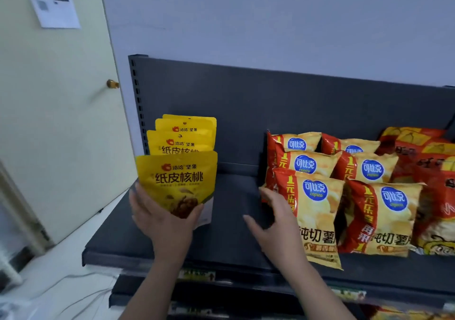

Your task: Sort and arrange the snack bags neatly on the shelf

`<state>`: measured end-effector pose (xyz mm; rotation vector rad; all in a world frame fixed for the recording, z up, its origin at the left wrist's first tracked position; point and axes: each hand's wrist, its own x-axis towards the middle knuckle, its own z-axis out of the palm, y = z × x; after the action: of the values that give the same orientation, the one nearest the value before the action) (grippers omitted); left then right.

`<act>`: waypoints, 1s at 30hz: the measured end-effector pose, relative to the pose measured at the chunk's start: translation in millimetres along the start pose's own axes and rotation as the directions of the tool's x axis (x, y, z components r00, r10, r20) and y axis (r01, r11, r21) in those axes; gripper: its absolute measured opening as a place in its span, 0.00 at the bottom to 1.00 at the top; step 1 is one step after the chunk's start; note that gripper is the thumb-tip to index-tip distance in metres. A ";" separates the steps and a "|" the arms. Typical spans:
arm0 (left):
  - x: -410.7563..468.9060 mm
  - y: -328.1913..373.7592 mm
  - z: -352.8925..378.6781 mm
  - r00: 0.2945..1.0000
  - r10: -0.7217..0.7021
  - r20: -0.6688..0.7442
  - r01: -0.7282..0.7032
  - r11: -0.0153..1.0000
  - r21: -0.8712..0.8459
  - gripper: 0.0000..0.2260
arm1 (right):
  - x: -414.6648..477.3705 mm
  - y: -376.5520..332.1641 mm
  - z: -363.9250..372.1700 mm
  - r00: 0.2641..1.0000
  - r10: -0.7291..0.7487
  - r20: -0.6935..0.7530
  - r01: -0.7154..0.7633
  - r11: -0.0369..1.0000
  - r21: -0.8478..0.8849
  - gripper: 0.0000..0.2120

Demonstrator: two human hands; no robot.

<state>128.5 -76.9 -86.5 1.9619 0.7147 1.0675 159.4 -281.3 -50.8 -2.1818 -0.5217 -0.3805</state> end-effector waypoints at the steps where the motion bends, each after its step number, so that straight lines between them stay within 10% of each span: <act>1: 0.2 -8.2 -3.7 0.998 -0.039 0.041 0.040 0.999 -0.026 0.61 | 2.9 -3.0 13.5 0.996 0.016 0.091 -0.018 1.000 0.022 0.32; 7: 16.2 -34.5 -17.5 0.963 -0.090 0.254 0.124 0.985 -0.119 0.56 | 19.0 -19.4 76.6 0.924 0.118 0.362 -0.173 0.977 0.121 0.31; 17: 46.0 -58.5 -22.0 0.871 -0.068 0.487 0.176 0.968 -0.180 0.59 | 16.1 -32.4 106.1 0.951 0.174 0.255 -0.200 0.977 0.080 0.24; 25: 38.6 -11.1 -32.9 0.969 0.144 0.201 -0.141 0.990 -0.029 0.60 | 7.0 -40.8 79.8 0.991 0.127 0.037 -0.130 0.988 0.085 0.29; 30: 10.1 52.9 -18.7 0.899 0.424 0.109 -0.413 0.904 -0.111 0.53 | 2.3 -20.6 18.5 0.957 -0.014 -0.291 0.010 1.000 -0.018 0.27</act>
<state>122.9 -91.1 -31.6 2.1412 0.1687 1.1810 153.0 -254.5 -47.2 -2.0903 -0.3680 -0.7028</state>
